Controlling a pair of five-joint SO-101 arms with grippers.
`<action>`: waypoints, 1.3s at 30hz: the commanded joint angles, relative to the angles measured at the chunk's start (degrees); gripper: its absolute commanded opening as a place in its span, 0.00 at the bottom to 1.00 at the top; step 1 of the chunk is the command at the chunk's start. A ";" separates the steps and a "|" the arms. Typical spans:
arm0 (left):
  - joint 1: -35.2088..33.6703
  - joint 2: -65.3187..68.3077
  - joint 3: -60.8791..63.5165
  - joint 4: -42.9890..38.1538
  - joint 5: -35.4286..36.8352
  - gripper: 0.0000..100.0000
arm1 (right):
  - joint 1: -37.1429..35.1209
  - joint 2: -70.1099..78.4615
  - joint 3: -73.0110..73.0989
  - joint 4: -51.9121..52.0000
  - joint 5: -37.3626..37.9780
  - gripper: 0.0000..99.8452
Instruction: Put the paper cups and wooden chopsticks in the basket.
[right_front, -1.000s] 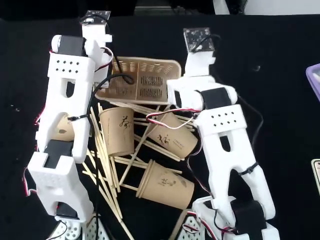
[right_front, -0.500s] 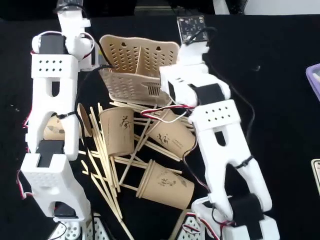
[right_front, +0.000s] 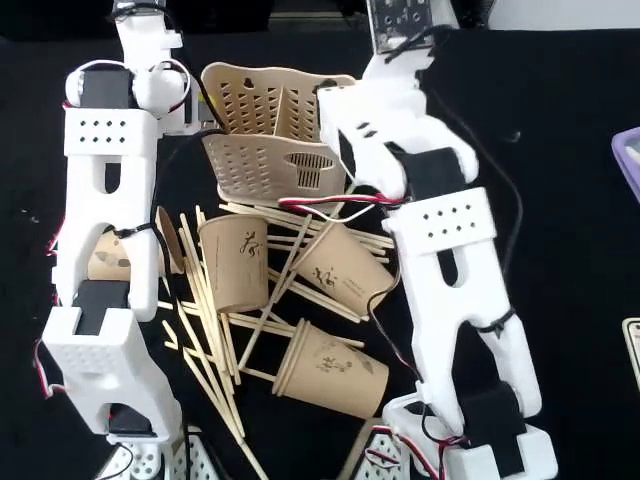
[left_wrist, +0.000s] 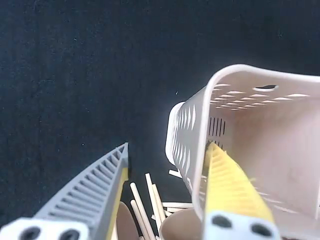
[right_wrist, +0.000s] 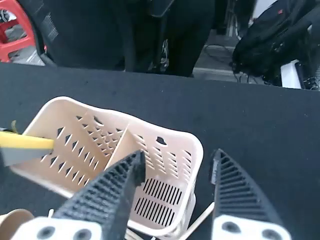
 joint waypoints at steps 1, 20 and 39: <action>1.10 -1.41 -2.59 -2.02 -0.18 0.25 | -0.44 -4.00 -8.04 5.80 0.18 0.22; -6.46 -1.49 -34.07 20.66 -0.62 0.25 | 0.79 -35.65 13.23 13.54 0.70 0.22; -27.47 -37.19 32.31 13.89 -9.14 0.24 | -12.04 -40.22 52.97 -5.10 -6.42 0.22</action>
